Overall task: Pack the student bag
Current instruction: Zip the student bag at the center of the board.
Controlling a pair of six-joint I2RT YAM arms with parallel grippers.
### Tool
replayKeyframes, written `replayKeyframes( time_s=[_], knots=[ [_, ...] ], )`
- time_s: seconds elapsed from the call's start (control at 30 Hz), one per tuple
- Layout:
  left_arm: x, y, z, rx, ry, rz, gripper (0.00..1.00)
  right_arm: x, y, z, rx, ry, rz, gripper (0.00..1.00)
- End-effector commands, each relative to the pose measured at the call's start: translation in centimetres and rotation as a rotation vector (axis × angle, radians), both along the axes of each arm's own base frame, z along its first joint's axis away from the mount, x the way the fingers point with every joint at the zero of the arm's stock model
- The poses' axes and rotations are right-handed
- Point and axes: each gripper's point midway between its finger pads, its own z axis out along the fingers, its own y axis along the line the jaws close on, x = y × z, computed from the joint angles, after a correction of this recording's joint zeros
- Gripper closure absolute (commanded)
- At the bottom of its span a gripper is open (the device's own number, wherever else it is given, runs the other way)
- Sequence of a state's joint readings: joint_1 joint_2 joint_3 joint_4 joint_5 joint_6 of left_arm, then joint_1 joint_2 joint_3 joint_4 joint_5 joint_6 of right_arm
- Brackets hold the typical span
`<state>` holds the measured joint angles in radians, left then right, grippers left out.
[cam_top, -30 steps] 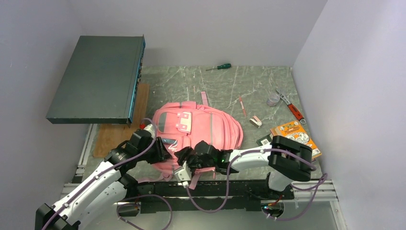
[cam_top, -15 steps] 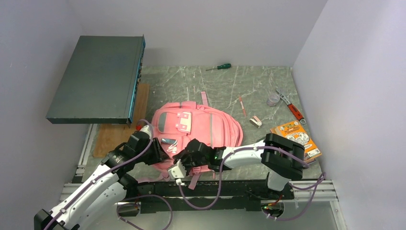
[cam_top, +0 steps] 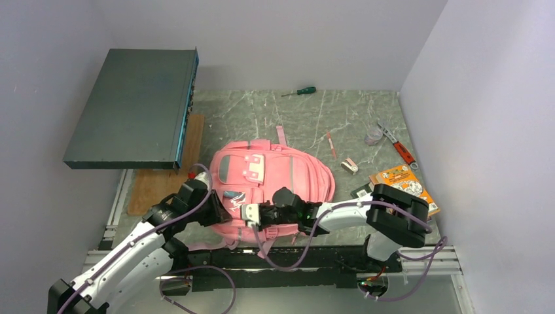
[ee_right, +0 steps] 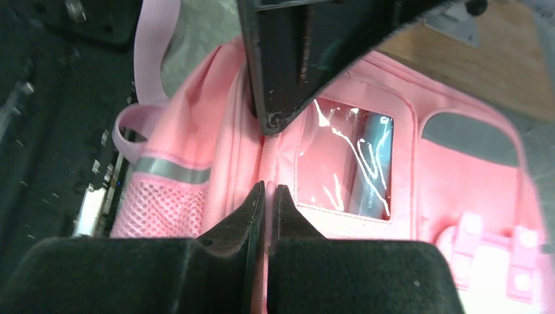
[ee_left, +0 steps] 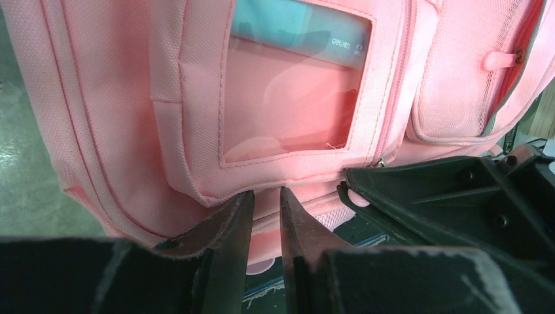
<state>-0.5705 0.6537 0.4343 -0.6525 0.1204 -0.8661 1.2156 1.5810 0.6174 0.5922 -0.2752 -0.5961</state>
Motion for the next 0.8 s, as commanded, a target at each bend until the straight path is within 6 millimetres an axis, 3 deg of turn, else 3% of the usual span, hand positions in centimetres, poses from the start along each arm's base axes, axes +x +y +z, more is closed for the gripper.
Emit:
replayKeyframes(
  time_s=[0.0, 0.23, 0.4, 0.53, 0.6, 0.77],
  knots=[
    [0.6, 1.0, -1.5, 0.063, 0.012, 0.050, 0.73, -2.1, 0.5, 3.5, 0.177, 0.373, -0.016, 1.00],
    [0.8, 0.7, -1.2, 0.060, 0.012, 0.033, 0.76, 2.8, -0.3, 5.5, 0.349, 0.912, -0.149, 1.00],
    [1.4, -2.7, 2.9, -0.114, -0.118, -0.110, 0.58, 4.7, 0.5, 4.5, 0.350, 1.270, -0.171, 1.00],
    [1.9, -4.3, 5.6, -0.181, -0.185, -0.184, 0.49, 5.1, 0.2, 4.4, 0.419, 1.381, -0.155, 1.00],
    [2.2, -4.3, 4.8, -0.149, -0.141, -0.172, 0.53, 6.3, -0.2, 3.7, 0.437, 1.412, -0.227, 1.00],
    [1.3, -2.9, -1.2, -0.041, 0.048, -0.087, 0.64, 8.4, -1.1, 3.2, 0.465, 1.403, -0.347, 1.00]
  ],
)
